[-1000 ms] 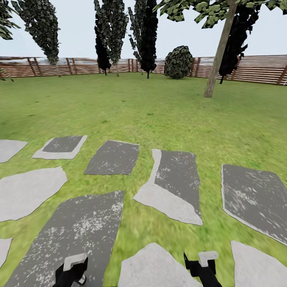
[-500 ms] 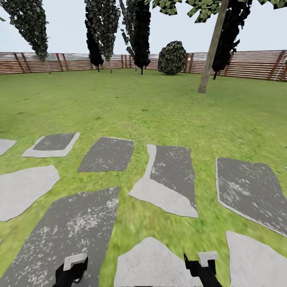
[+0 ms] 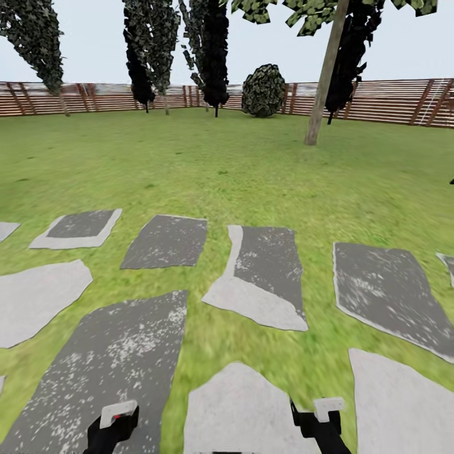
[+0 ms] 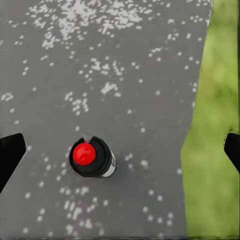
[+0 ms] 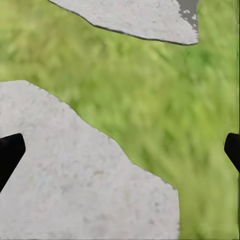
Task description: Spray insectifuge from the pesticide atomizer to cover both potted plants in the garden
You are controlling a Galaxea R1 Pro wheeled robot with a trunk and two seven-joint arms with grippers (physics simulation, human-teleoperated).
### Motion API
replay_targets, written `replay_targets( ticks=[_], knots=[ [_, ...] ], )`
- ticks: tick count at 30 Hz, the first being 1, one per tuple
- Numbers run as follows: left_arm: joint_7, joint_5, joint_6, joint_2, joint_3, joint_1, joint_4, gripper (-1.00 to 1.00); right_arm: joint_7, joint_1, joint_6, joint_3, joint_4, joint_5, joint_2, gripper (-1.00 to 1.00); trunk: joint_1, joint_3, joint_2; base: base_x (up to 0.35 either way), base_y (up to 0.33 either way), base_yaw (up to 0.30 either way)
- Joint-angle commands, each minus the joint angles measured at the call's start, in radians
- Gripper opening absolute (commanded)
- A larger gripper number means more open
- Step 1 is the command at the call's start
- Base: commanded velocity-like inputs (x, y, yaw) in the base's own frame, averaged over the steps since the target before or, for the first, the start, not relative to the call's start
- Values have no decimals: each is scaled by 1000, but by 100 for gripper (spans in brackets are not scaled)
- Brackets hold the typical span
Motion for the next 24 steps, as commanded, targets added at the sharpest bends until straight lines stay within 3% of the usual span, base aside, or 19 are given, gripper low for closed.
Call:
replay_targets(
  ticks=[1, 8, 21, 24],
  knots=[
    [-1, 0, -3, 0, 2, 0, 1, 100, 0, -1, -2, 0, 1, 7, 0, 100, -1, -1, 0, -240, 121, -262],
    [-1, 0, -4, -1, 1, 0, -1, 100, 0, -1, -2, 0, 1, 7, 0, 100, 3, -4, -7, -63, 32, -95],
    [-1, 0, -5, 1, 3, 0, 1, 100, 0, -1, -2, 0, 1, 7, 1, 100, 53, -63, -98, 0, 0, -1],
    [-1, 0, -5, 1, 4, 0, 1, 100, 0, -1, -2, 0, 1, 7, 1, 100, 54, -79, -99, 0, 0, 0]
  ],
)
